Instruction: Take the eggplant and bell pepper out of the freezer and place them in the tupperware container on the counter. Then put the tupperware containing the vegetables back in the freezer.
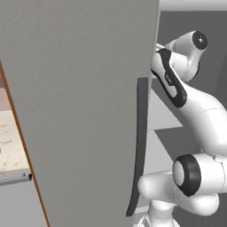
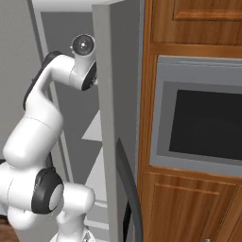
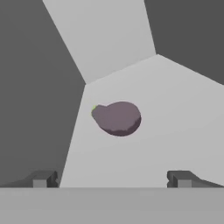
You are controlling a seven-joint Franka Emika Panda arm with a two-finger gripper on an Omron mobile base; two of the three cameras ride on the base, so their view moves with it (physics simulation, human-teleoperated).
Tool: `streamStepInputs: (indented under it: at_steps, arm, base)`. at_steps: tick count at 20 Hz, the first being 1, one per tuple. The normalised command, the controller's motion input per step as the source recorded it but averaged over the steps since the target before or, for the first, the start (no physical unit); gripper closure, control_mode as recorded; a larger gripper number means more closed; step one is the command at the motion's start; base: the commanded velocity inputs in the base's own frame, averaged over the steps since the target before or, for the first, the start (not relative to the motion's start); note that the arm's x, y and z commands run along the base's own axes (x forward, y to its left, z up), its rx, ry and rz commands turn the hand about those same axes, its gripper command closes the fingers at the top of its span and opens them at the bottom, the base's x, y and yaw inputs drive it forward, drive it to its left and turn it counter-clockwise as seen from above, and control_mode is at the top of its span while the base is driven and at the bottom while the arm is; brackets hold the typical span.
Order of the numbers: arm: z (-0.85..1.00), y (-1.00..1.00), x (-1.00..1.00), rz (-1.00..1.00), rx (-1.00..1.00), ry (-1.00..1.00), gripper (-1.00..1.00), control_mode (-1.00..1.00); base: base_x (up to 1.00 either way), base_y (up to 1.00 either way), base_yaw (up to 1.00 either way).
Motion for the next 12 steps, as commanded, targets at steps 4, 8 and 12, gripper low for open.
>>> streamStepInputs:
  at_steps: [4,8,12]
  arm:
    - [-0.05,-0.03,0.28,0.0,0.0,0.0,-1.0,-1.0]
    - [-0.06,-0.04,0.39,0.0,0.0,0.02,-1.0,-1.0]
    - [-0.05,-0.01,0.38,0.0,0.0,0.01,-1.0,-1.0]
  base:
    - [0.0,0.0,0.0]
    - [0.0,0.0,0.0]
    - [0.0,0.0,0.0]
